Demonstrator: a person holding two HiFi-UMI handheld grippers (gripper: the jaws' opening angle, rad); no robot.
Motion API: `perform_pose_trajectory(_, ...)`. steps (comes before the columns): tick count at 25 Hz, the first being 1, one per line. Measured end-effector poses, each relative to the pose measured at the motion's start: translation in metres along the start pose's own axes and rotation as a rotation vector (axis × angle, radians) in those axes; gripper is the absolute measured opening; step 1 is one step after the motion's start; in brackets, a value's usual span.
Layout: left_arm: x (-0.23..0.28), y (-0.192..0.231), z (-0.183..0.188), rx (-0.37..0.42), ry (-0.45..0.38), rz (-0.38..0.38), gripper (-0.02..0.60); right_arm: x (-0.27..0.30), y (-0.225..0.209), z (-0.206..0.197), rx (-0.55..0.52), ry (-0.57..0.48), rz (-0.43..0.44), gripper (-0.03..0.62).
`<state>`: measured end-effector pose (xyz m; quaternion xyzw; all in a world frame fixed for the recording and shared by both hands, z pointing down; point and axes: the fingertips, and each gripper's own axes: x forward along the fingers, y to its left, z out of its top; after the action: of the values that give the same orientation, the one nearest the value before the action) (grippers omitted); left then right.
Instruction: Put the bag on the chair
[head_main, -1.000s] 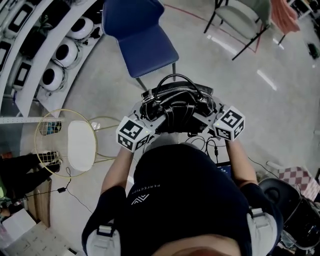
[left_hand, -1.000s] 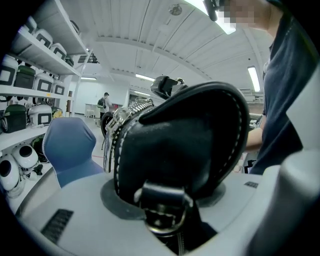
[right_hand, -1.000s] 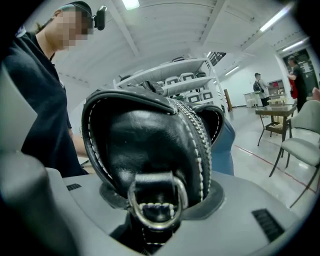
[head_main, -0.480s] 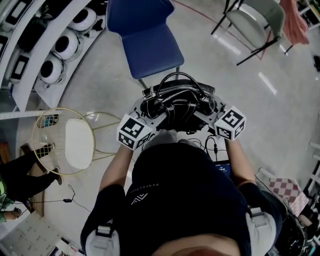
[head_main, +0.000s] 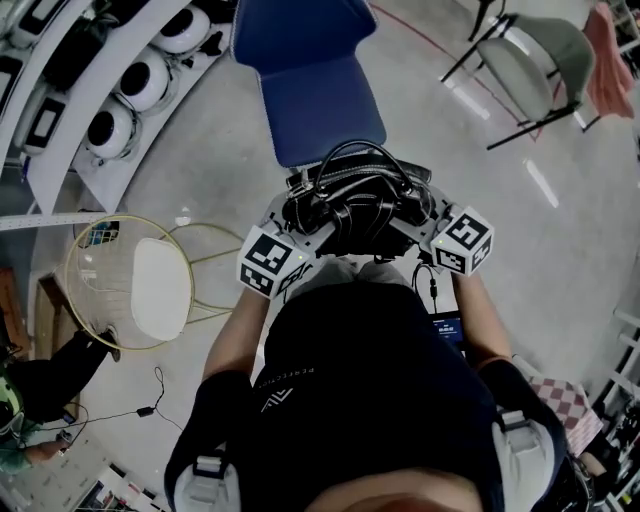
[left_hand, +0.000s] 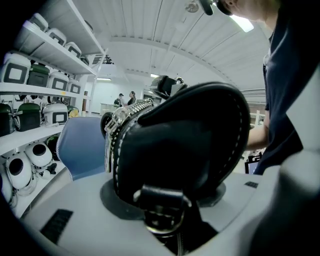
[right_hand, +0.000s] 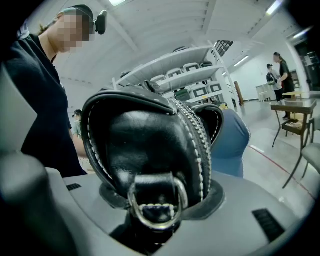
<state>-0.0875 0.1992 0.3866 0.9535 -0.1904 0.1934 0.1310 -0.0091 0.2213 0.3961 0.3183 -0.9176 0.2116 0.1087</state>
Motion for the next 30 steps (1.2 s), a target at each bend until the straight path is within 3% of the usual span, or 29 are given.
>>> perform_pose_trajectory(7, 0.003, 0.011, 0.004, 0.006, -0.029, 0.023, 0.238, 0.007, -0.009, 0.007, -0.038, -0.001, 0.007, 0.242)
perform_pose_trajectory(13, 0.007, 0.048, 0.007, -0.014, -0.039, 0.046, 0.238, 0.037, -0.031, 0.021, -0.055, 0.022, 0.027, 0.242)
perform_pose_trajectory(19, 0.026, 0.103, 0.032, -0.073, -0.041, 0.076, 0.238, 0.069, -0.077, 0.056, -0.056, 0.061, 0.078, 0.242)
perform_pose_trajectory(30, 0.084, 0.152, 0.053, -0.12, -0.023, 0.097, 0.238, 0.085, -0.155, 0.074, -0.027, 0.091, 0.111, 0.242)
